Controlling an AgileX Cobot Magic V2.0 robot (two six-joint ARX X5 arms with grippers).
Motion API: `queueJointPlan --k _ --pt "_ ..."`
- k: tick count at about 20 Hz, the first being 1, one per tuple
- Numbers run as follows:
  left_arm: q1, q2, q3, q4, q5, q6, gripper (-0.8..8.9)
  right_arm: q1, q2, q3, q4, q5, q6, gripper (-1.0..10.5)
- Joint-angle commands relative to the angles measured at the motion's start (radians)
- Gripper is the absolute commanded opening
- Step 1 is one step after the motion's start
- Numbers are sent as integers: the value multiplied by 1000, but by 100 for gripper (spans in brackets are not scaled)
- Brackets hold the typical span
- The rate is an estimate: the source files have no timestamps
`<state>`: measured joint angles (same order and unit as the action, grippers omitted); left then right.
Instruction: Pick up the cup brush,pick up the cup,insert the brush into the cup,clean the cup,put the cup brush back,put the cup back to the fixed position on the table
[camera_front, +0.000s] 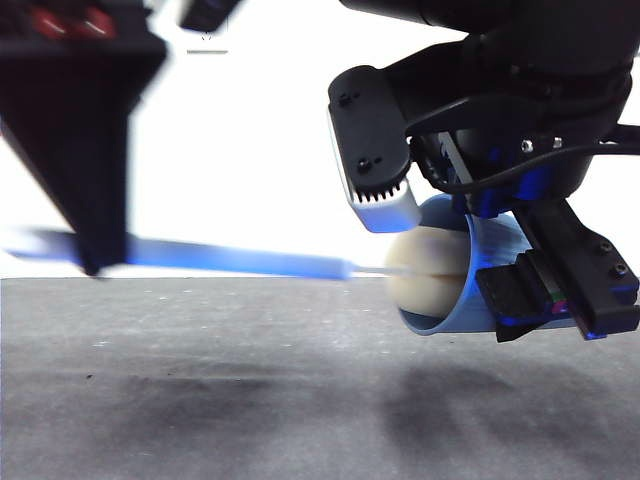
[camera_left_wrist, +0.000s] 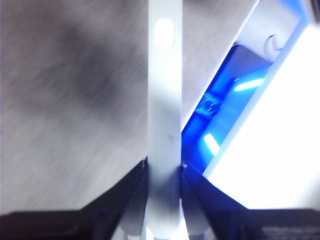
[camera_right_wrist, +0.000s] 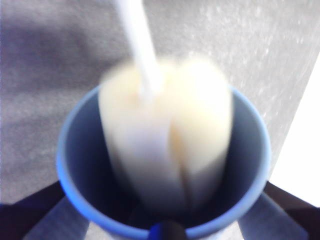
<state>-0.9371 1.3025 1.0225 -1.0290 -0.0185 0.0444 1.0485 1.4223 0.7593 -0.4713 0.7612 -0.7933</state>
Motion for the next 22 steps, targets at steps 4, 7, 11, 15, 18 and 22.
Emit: queueJointPlan --k 4,7,11,15,18,22 --pt "3 -102 -6 -148 -83 -21 -8 -8 6 3 -1 6 57 -16" --pt "3 -164 -6 -201 -85 -51 -9 -23 -16 3 -3 5 151 -17" --pt "4 -246 -6 -206 -116 -135 -9 -74 -111 18 -6 -1 298 -16" --pt "34 -274 -17 -141 -186 -277 -9 -147 -252 108 -7 -98 531 -16" --pt "74 -269 -82 55 -196 -390 -9 -186 -357 165 23 -216 690 -16" --pt "176 -196 -181 310 -215 -465 -9 -225 -459 175 50 -372 806 -16"
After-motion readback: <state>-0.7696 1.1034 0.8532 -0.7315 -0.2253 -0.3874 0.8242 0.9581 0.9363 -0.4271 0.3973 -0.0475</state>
